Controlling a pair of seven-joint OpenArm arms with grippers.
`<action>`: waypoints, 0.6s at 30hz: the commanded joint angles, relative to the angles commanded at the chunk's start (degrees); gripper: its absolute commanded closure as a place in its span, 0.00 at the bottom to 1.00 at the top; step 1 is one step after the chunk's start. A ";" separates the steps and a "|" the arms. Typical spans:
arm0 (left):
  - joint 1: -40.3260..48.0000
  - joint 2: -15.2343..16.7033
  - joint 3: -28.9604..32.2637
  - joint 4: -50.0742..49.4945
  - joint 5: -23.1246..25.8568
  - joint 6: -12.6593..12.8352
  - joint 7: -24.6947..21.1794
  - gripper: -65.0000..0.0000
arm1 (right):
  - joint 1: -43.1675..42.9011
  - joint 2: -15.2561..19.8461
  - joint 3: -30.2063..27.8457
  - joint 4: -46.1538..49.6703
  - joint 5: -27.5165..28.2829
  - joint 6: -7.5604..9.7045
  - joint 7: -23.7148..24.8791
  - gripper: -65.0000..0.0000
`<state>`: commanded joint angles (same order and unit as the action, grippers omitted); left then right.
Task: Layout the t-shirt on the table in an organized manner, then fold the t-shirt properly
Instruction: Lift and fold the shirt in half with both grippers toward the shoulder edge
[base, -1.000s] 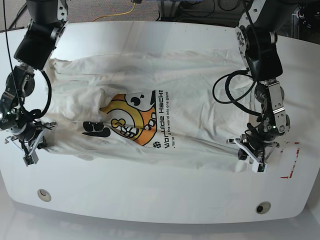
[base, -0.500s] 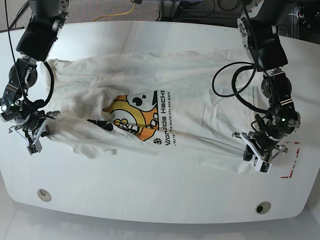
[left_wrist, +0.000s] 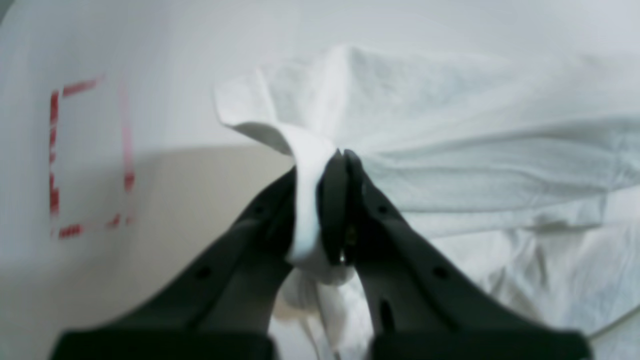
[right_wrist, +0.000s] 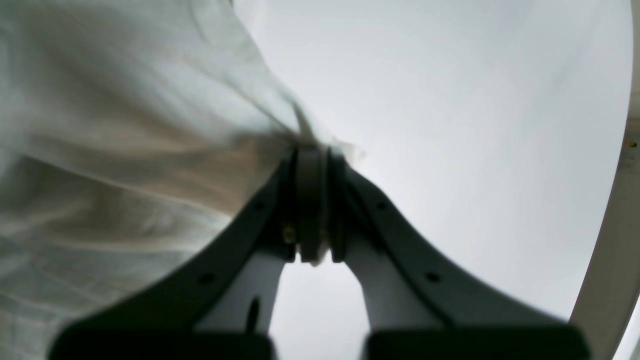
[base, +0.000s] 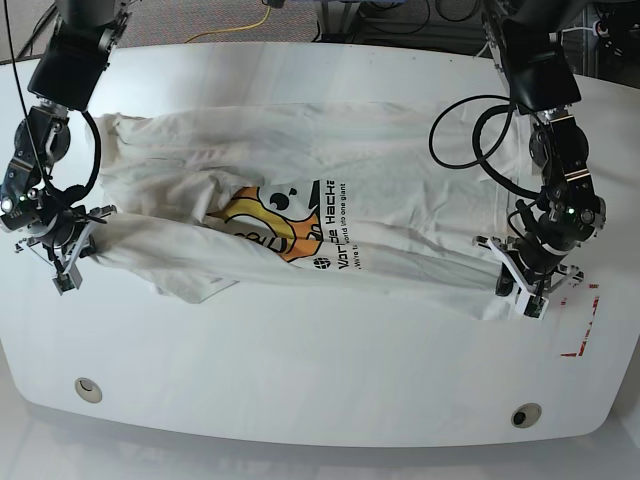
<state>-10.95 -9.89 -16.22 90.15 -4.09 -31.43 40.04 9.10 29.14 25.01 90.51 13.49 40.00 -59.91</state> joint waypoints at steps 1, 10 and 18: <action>0.62 0.00 0.00 0.35 0.00 0.00 0.09 1.00 | -0.97 0.00 0.00 0.88 0.00 0.00 0.00 1.00; 6.95 -1.58 0.00 3.96 0.00 -0.09 0.18 1.00 | -6.42 -0.79 0.09 5.71 0.00 0.00 -2.55 1.00; 12.22 -3.08 -0.09 4.75 0.00 -0.09 0.18 1.00 | -8.35 -2.37 0.35 5.80 0.00 0.00 -2.90 1.00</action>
<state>1.27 -12.97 -16.31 94.90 -4.09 -31.52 40.22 0.75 26.77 25.36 96.31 13.49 40.00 -62.81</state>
